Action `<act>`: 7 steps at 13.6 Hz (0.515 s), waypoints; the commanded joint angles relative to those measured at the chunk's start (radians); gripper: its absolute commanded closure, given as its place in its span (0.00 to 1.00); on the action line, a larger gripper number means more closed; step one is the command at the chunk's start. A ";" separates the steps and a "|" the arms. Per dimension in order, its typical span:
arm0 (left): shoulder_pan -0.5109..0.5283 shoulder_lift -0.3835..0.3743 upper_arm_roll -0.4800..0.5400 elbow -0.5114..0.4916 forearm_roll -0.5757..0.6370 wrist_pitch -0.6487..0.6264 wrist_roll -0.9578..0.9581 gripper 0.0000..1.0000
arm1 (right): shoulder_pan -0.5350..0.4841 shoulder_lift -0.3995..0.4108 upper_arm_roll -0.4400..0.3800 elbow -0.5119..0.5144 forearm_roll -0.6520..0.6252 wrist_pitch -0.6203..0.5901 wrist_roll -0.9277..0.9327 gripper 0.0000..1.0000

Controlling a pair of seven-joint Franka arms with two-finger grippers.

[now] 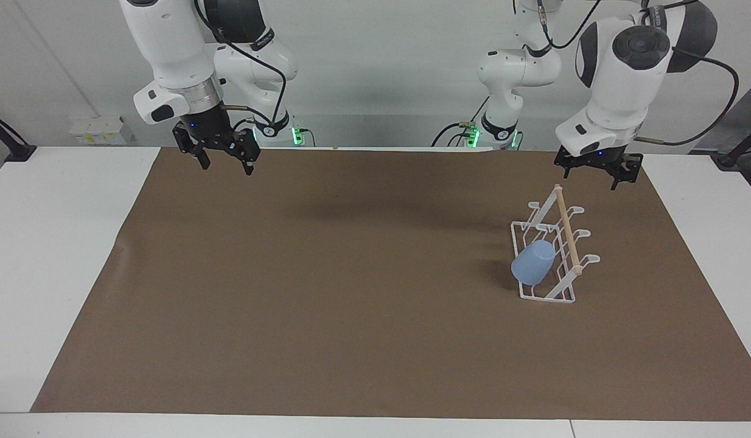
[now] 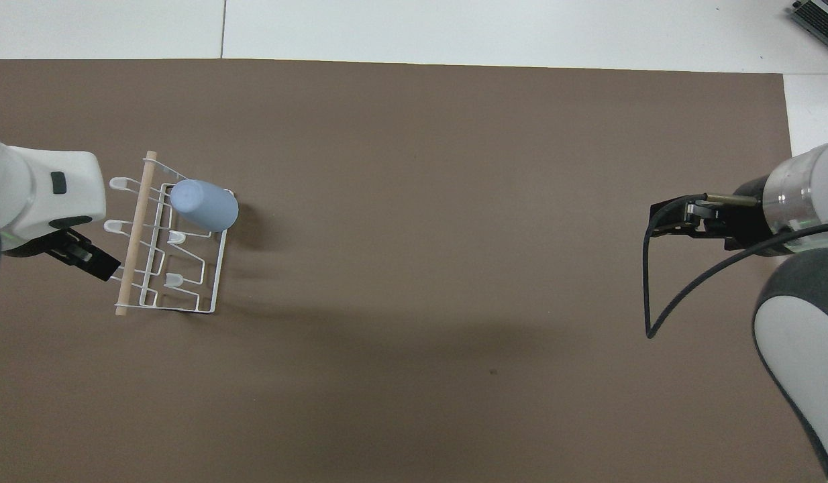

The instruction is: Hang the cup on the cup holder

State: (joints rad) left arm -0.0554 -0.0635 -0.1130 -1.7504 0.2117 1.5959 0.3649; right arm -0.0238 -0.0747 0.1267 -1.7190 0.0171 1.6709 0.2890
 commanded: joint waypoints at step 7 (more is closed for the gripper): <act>0.098 0.004 -0.011 0.264 -0.193 -0.093 -0.087 0.00 | -0.018 -0.022 0.013 -0.022 0.001 -0.002 -0.007 0.00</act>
State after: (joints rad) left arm 0.0202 -0.0852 -0.1124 -1.5424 0.0391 1.5350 0.2920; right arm -0.0239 -0.0747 0.1266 -1.7193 0.0171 1.6709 0.2890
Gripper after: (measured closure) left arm 0.000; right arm 0.000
